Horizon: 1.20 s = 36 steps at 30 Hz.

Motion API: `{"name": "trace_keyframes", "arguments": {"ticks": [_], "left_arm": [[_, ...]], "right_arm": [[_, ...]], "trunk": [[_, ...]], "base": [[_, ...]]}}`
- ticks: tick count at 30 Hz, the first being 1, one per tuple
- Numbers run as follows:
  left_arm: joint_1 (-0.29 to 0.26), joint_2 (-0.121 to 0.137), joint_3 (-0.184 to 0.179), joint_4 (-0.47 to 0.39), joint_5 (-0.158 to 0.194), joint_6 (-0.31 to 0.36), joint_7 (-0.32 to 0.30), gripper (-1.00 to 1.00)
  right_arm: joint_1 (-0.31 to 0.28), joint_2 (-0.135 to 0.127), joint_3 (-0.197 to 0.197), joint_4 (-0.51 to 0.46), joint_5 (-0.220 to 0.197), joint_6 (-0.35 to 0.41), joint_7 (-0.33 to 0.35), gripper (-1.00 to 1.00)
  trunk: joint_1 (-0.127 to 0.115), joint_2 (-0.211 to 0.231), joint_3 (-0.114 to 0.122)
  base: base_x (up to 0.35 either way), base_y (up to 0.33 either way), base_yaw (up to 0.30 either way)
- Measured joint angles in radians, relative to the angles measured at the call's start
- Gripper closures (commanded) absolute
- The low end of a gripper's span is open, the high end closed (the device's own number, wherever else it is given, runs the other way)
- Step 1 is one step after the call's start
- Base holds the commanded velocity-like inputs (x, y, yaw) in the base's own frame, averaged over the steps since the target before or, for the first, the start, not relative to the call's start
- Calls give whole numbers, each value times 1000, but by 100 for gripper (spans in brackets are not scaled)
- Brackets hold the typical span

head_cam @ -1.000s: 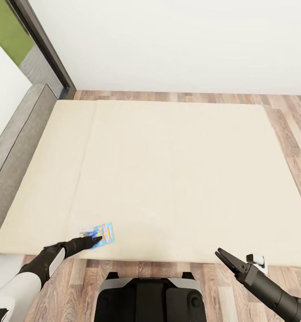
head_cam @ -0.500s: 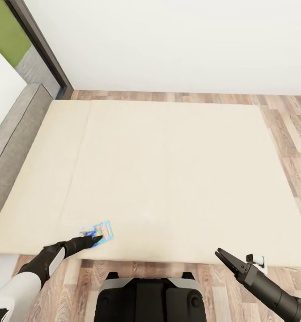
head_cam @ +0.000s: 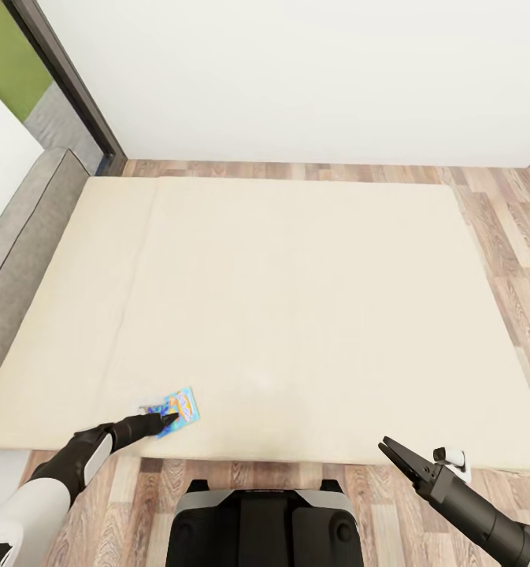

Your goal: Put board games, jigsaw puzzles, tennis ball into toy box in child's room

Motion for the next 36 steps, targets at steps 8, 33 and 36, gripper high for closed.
{"name": "trace_keyframes", "arguments": {"ticks": [8, 33, 36], "left_arm": [[0, -5, 0, -25, -1, 9, 2, -100], [0, -6, 0, -30, 0, 9, 2, -100], [0, -7, 0, -32, 0, 9, 4, -100]], "right_arm": [[0, 0, 0, 0, 0, 0, 0, -100], [0, 0, 0, 0, 0, 0, 0, -100], [0, 0, 0, 0, 0, 0, 0, -100]], "trunk": [[0, 0, 0], [0, 0, 7], [0, 0, 7]], "base": [[0, -146, 0], [0, -94, -39], [0, -218, -22]]}}
